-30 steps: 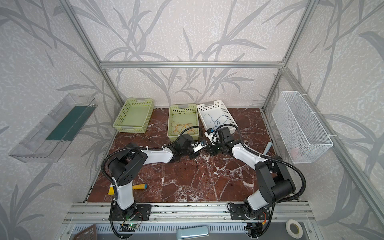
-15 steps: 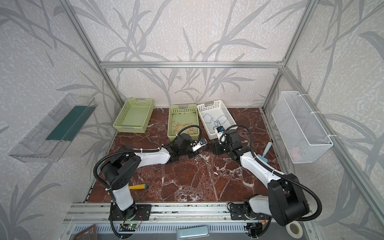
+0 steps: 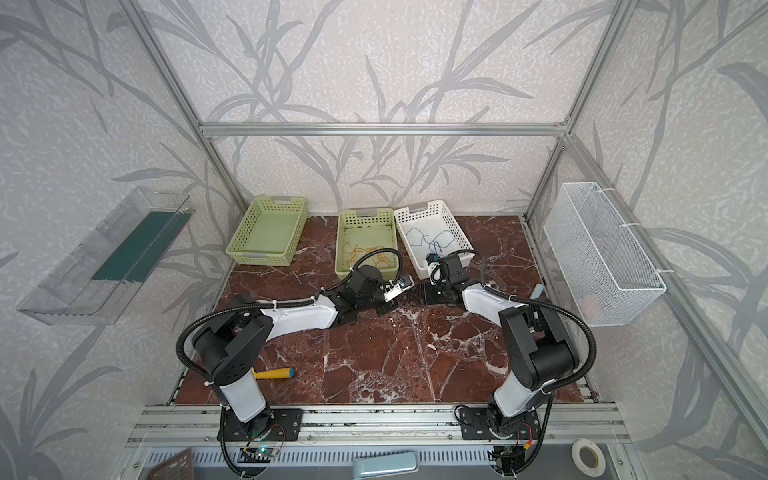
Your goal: Untangle the cables
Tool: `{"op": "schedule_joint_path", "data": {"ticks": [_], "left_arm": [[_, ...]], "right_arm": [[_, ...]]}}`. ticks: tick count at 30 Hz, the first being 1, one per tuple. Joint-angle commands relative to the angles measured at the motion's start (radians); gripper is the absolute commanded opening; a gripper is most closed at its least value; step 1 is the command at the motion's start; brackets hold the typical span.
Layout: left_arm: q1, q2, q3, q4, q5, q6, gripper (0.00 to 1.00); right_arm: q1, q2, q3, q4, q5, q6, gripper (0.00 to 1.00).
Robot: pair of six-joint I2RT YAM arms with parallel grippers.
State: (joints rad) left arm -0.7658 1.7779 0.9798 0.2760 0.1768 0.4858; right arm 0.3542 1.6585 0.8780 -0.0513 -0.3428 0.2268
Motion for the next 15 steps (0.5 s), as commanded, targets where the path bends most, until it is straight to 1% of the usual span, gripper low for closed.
{"op": "schedule_joint_path", "data": {"ticks": [1, 6, 9, 10, 14, 15], "left_arm": [[-0.007, -0.015, -0.004, -0.012, 0.006, -0.002, 0.0], [-0.007, -0.008, -0.013, -0.011, -0.003, -0.008, 0.0], [-0.007, -0.009, -0.017, -0.011, -0.014, -0.015, 0.0], [-0.007, -0.011, -0.02, -0.008, -0.019, -0.018, 0.0], [-0.008, -0.039, -0.036, -0.006, -0.052, -0.037, 0.0], [-0.007, -0.052, -0.041, -0.007, -0.061, -0.038, 0.0]], "right_arm": [[0.021, 0.037, 0.028, 0.018, -0.016, -0.015, 0.62], [0.06, 0.111, 0.081, -0.012, 0.029, -0.069, 0.57], [0.075, 0.14, 0.099, -0.006, 0.049, -0.077, 0.51], [0.076, 0.154, 0.104, -0.005, 0.051, -0.076, 0.48], [0.078, 0.176, 0.111, -0.013, 0.07, -0.082, 0.23], [0.078, 0.171, 0.107, -0.014, 0.079, -0.086, 0.19]]}}
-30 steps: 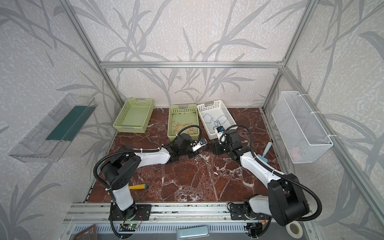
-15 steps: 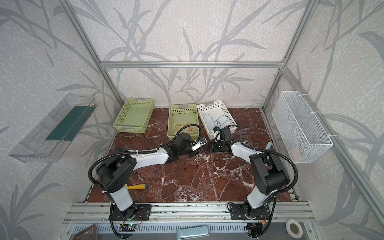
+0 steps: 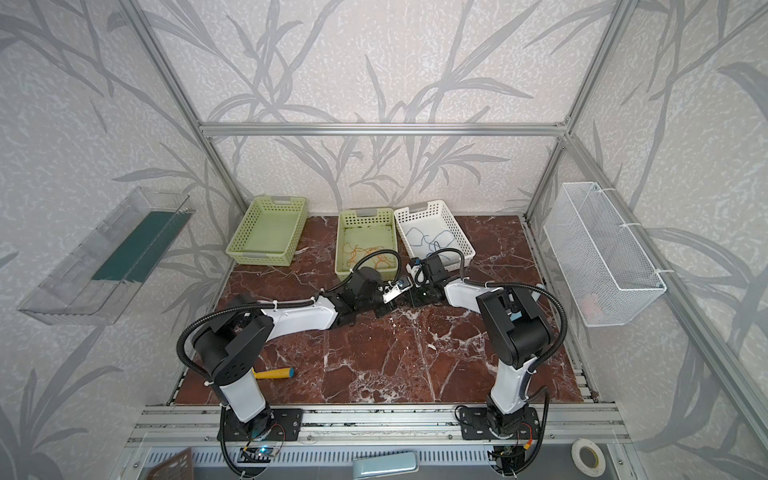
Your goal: Untangle the cables
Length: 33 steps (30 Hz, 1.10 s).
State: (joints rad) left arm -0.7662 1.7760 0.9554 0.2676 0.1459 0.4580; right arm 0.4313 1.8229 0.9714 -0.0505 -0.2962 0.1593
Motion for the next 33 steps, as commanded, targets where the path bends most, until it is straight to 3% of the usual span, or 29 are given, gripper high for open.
{"op": "schedule_joint_path", "data": {"ticks": [1, 6, 8, 12, 17, 20, 33], "left_arm": [[-0.007, -0.066, -0.022, -0.002, -0.042, -0.013, 0.0], [-0.005, -0.159, -0.077, 0.009, -0.165, -0.061, 0.0], [0.002, -0.206, -0.097, -0.005, -0.203, -0.065, 0.0], [0.024, -0.286, -0.119, -0.057, -0.241, -0.081, 0.0], [0.091, -0.387, -0.171, -0.074, -0.275, -0.111, 0.0], [0.154, -0.448, -0.196, -0.085, -0.273, -0.152, 0.0], [0.294, -0.663, -0.204, -0.15, -0.316, -0.205, 0.0]], "right_arm": [[0.001, -0.005, 0.009, -0.017, 0.044, -0.025, 0.14], [-0.046, -0.08, -0.014, -0.074, 0.078, -0.057, 0.02], [-0.114, -0.11, -0.056, -0.053, 0.037, -0.005, 0.0], [-0.196, -0.201, -0.081, -0.061, -0.008, 0.042, 0.0], [-0.235, -0.254, -0.019, -0.231, 0.081, -0.068, 0.0], [-0.293, -0.28, -0.026, -0.251, 0.078, -0.076, 0.0], [-0.425, -0.275, -0.03, -0.325, 0.11, -0.127, 0.0]]}}
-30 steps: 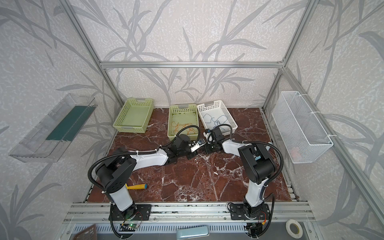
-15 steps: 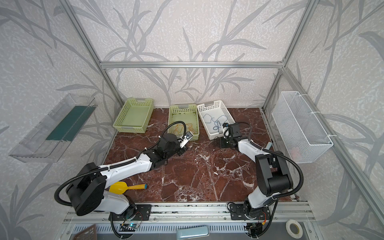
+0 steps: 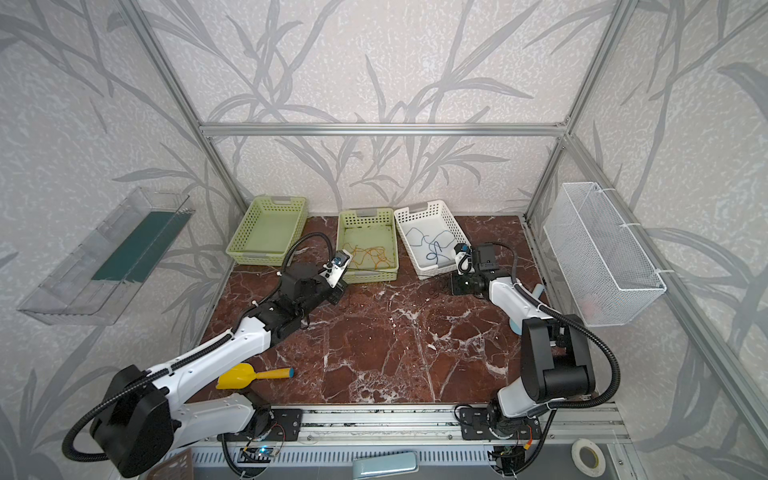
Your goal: Untangle the cables
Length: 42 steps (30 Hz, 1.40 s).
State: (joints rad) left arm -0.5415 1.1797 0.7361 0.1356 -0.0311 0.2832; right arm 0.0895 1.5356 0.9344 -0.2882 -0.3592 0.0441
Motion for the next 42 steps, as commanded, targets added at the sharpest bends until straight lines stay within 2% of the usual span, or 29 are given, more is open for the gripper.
{"op": "schedule_joint_path", "data": {"ticks": [1, 5, 9, 13, 16, 20, 22, 24, 26, 27, 33, 37, 42], "left_arm": [[0.087, -0.081, 0.015, -0.021, -0.136, -0.039, 0.0], [0.136, -0.129, 0.019, -0.041, -0.083, -0.076, 0.0], [0.138, -0.114, 0.022, -0.06, 0.091, -0.108, 0.0], [0.136, -0.012, 0.012, -0.044, 0.208, -0.171, 0.0], [0.127, 0.063, -0.011, -0.031, 0.205, -0.188, 0.0], [0.105, 0.134, -0.025, -0.028, 0.123, -0.191, 0.0], [0.1, 0.156, -0.034, -0.006, 0.135, -0.2, 0.0], [0.087, 0.171, -0.042, 0.008, 0.149, -0.198, 0.09], [0.075, 0.181, -0.043, 0.011, 0.194, -0.163, 0.33], [0.071, 0.181, -0.043, 0.013, 0.219, -0.161, 0.41], [-0.047, 0.207, -0.016, 0.061, 0.225, -0.106, 0.79], [-0.14, 0.329, 0.075, 0.08, 0.305, -0.107, 0.8], [-0.197, 0.499, 0.17, 0.17, 0.381, -0.157, 0.77]], "right_arm": [[-0.098, 0.021, 0.007, -0.089, 0.169, -0.012, 0.0], [-0.125, 0.023, -0.007, -0.076, 0.129, -0.031, 0.0], [-0.099, 0.003, -0.028, -0.021, -0.003, -0.059, 0.05], [-0.028, 0.014, 0.004, -0.075, 0.024, -0.119, 0.08], [0.019, 0.018, 0.015, -0.103, 0.012, -0.156, 0.08], [0.089, 0.017, 0.015, -0.107, 0.012, -0.202, 0.08], [0.109, 0.023, 0.018, -0.106, 0.01, -0.206, 0.07], [0.12, 0.032, 0.027, -0.115, 0.0, -0.213, 0.07], [0.129, 0.031, 0.033, -0.116, -0.017, -0.222, 0.07], [0.134, 0.031, 0.035, -0.116, -0.023, -0.224, 0.06], [0.154, 0.018, 0.052, -0.126, -0.054, -0.249, 0.06], [0.156, 0.006, 0.058, -0.121, -0.093, -0.258, 0.06], [0.158, -0.026, 0.049, -0.111, -0.129, -0.263, 0.05]]}}
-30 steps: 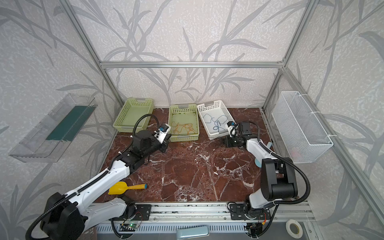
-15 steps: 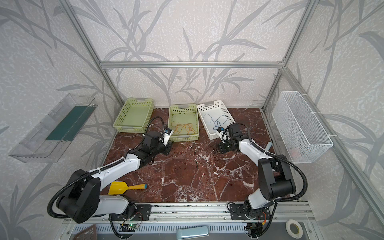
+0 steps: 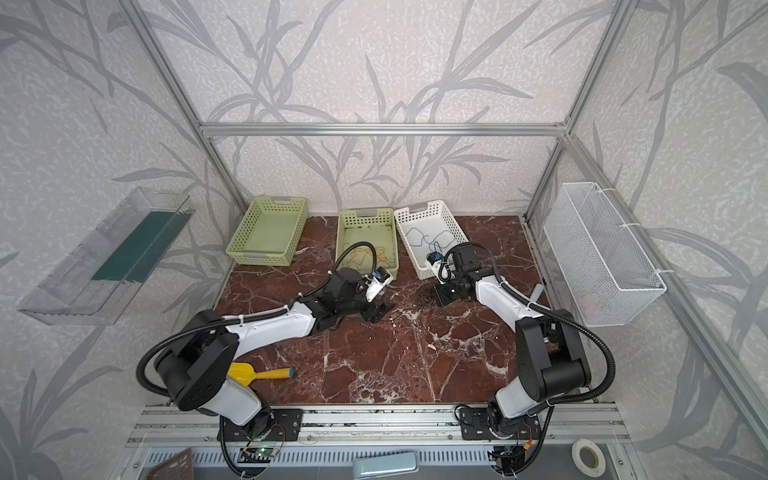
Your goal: Untangle the cables
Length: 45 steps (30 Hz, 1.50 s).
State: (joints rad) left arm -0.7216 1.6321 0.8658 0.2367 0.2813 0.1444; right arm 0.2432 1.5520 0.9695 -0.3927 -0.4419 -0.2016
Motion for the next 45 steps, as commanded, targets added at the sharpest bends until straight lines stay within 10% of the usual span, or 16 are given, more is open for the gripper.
{"op": "schedule_joint_path", "data": {"ticks": [1, 17, 26, 34, 45], "left_arm": [[-0.023, 0.075, 0.049, 0.096, 0.071, -0.032, 0.76], [-0.039, 0.279, 0.121, 0.338, 0.065, -0.12, 0.72], [-0.042, 0.289, 0.147, 0.27, 0.075, -0.088, 0.0], [-0.039, 0.248, 0.181, 0.049, 0.083, -0.052, 0.0], [-0.039, 0.315, 0.318, -0.165, 0.069, -0.058, 0.0]], "right_arm": [[0.004, -0.053, 0.01, -0.002, -0.052, -0.018, 0.05], [0.005, -0.144, -0.012, 0.006, -0.109, -0.029, 0.02], [0.003, -0.121, -0.017, 0.004, -0.063, -0.016, 0.07], [-0.025, -0.028, 0.013, -0.034, 0.063, 0.069, 0.48], [0.06, -0.099, -0.051, -0.013, 0.143, 0.189, 0.56]]}}
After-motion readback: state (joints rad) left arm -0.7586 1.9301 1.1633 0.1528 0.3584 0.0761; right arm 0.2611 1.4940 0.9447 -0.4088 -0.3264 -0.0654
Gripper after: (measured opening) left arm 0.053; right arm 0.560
